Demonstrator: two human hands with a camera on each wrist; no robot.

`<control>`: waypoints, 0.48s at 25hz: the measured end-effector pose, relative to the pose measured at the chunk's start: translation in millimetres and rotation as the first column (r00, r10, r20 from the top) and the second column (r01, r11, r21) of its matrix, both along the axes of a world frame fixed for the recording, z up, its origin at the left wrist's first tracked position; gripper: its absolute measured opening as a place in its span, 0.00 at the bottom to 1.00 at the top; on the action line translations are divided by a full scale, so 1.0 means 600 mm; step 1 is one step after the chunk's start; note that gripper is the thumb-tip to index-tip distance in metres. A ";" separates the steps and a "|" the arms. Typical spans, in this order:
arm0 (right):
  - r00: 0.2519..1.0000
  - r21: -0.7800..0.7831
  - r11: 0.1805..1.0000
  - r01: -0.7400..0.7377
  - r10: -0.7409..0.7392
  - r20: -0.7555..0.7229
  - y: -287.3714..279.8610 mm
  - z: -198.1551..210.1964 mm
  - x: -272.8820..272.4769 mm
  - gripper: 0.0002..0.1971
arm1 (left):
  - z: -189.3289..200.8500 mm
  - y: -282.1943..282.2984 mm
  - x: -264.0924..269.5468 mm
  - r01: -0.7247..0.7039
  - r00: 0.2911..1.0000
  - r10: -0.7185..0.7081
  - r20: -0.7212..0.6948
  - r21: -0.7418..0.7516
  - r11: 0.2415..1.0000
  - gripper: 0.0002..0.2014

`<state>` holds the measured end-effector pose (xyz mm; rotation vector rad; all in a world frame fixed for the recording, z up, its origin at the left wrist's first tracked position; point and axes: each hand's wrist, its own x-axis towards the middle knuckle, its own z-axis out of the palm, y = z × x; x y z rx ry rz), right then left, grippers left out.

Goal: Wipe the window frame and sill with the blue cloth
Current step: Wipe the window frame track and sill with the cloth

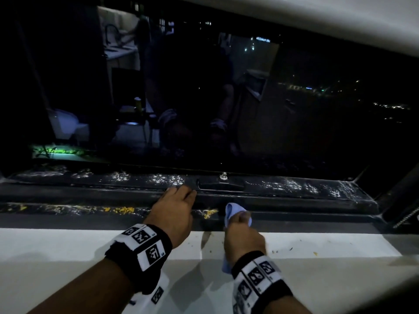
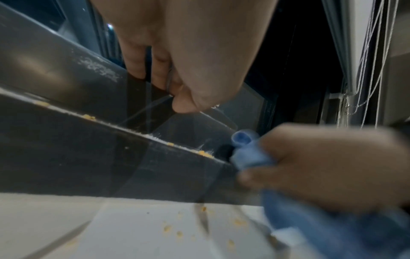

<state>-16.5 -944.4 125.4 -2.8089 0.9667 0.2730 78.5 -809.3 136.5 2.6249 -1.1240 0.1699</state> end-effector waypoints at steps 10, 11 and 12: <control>0.989 0.105 0.987 -0.119 0.108 0.101 0.088 -0.028 0.056 0.30 | 0.010 -0.005 0.010 0.002 0.998 0.001 -0.058 0.038 0.999 0.27; 0.982 0.080 0.979 -0.185 0.182 0.048 0.085 -0.027 0.048 0.29 | 0.012 -0.006 0.010 0.003 0.999 -0.001 -0.048 0.054 0.999 0.28; 0.970 0.067 0.968 -0.242 0.243 0.004 0.076 -0.025 0.042 0.30 | 0.013 -0.006 0.011 0.002 0.999 0.001 -0.041 0.070 0.998 0.28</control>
